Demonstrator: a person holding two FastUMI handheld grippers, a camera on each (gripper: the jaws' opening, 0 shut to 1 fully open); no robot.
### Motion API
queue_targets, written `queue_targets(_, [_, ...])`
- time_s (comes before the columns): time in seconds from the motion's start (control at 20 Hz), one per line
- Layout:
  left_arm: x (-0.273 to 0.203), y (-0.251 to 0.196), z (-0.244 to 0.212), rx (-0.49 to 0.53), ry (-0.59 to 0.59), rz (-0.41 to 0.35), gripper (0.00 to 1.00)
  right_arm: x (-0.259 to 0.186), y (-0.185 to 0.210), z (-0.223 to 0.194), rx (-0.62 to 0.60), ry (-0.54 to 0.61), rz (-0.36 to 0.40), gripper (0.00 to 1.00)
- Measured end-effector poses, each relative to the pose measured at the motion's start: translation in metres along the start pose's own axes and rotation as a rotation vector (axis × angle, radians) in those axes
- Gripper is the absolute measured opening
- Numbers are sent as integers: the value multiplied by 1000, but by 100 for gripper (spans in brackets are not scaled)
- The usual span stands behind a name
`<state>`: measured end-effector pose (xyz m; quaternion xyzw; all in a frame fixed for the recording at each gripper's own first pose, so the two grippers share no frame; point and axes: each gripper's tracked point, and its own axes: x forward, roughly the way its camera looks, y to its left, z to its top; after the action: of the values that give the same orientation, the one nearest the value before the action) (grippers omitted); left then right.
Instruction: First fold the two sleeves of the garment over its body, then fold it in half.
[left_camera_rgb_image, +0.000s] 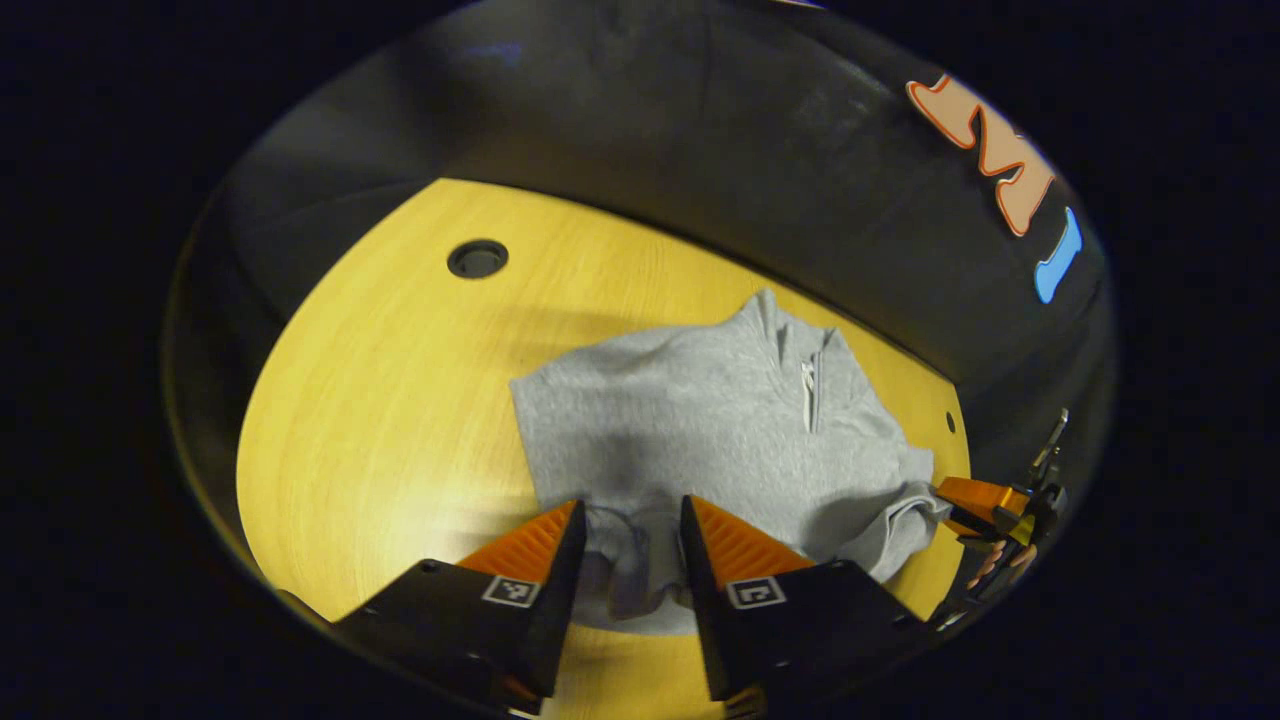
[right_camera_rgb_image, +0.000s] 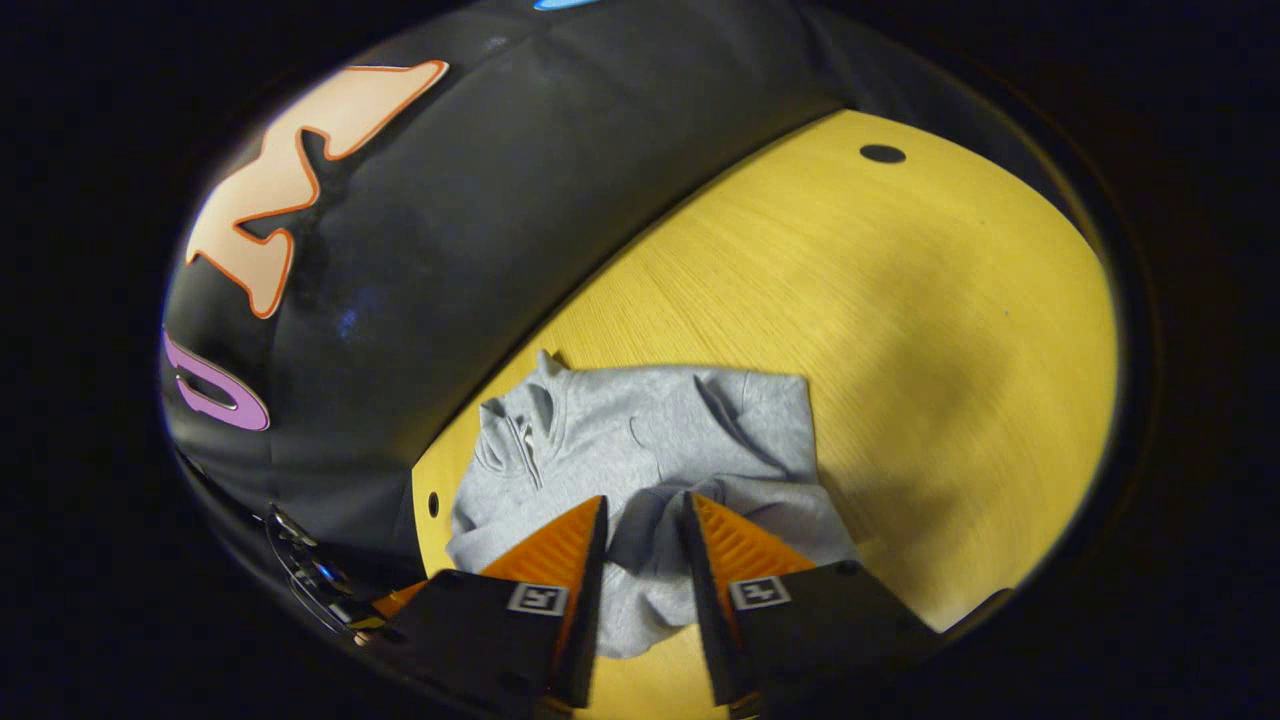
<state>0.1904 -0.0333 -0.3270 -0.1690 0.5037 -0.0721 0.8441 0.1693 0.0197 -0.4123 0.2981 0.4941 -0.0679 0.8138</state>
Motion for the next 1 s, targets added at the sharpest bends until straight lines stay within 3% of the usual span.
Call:
queue_targets(0.05, [-5, -1, 10, 12, -46, 15, 68, -8, -7, 11, -50, -47, -30, 57])
queue_targets(0.15, [-17, -5, 35, 50, -153, 41, 84, -23, -7, 29, -134, -137, -47, 99])
queue_targets(0.2, [-28, -7, 48, 80, -215, 59, 85, -33, -5, 36, -166, -182, -49, 92])
queue_targets(0.25, [-38, -11, 61, 111, -278, 76, 93, -42, -4, 44, -198, -228, -48, 98])
queue_targets(0.55, [-145, -65, 109, 303, -670, 126, 95, -135, 29, 74, -492, -560, 17, 98])
queue_targets(0.6, [-161, -73, 104, 340, -705, 148, 95, -152, 36, 74, -541, -615, 24, 93])
queue_targets(0.65, [-174, -80, 97, 372, -734, 158, 95, -171, 42, 72, -584, -670, 37, 98])
queue_targets(0.7, [-188, -88, 86, 388, -747, 162, 95, -186, 46, 67, -616, -707, 50, 94])
queue_targets(0.75, [-197, -94, 75, 393, -754, 152, 95, -198, 49, 61, -641, -731, 58, 98])
queue_targets(1.0, [-238, -93, 30, 423, -815, 133, 96, -245, 53, 26, -696, -824, 70, 98])
